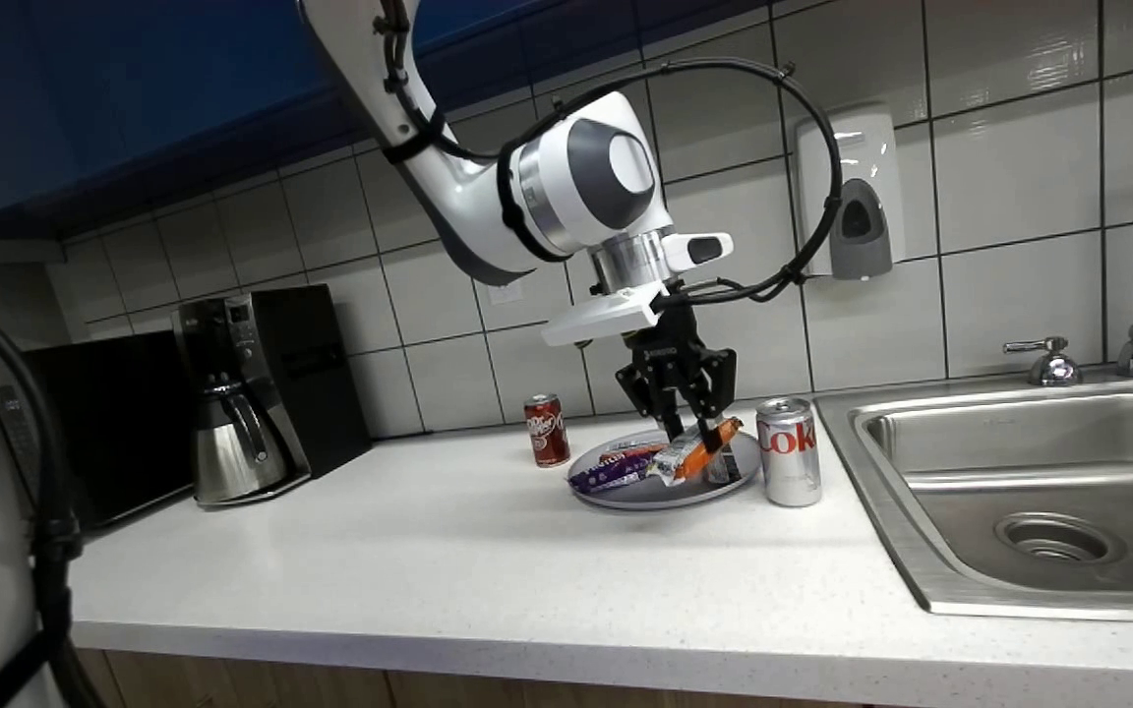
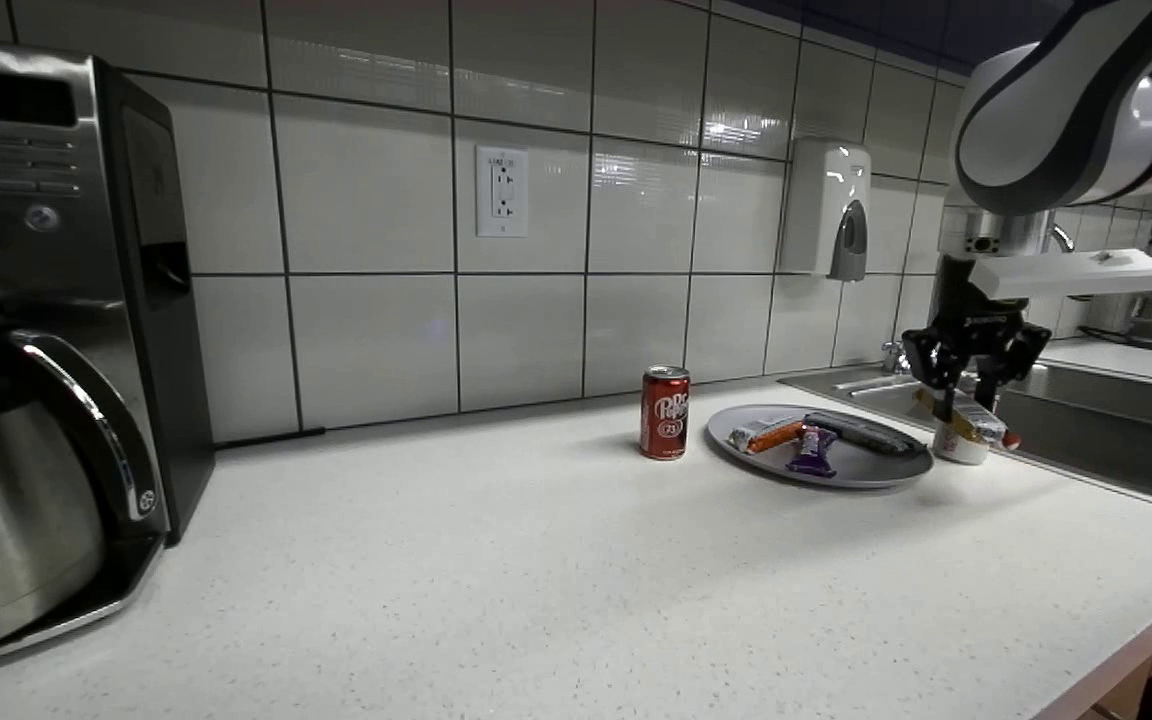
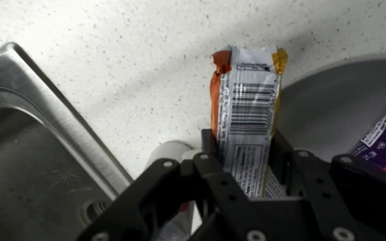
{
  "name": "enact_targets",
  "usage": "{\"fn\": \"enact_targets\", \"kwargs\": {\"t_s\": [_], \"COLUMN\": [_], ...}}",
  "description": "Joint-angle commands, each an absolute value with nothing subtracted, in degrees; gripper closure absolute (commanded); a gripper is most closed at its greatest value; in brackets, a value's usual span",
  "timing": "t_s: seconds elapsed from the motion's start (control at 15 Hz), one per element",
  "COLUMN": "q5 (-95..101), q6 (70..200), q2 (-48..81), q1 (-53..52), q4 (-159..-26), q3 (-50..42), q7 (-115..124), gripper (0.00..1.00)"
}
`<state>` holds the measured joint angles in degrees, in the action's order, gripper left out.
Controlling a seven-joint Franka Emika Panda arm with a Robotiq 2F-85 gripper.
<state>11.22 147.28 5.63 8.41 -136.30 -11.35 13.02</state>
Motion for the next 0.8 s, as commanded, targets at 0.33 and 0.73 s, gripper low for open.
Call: {"fn": "enact_targets", "kwargs": {"t_s": [0.33,0.73], "q5": [8.7,7.1], "q6": [145.4,145.1], "q2": [15.0,19.8], "q1": [5.9,3.7], "q4": [-127.4,-124.2], "q3": [-10.1,-9.4], "q7": [13.8,13.3], "gripper": [0.83,0.83]}}
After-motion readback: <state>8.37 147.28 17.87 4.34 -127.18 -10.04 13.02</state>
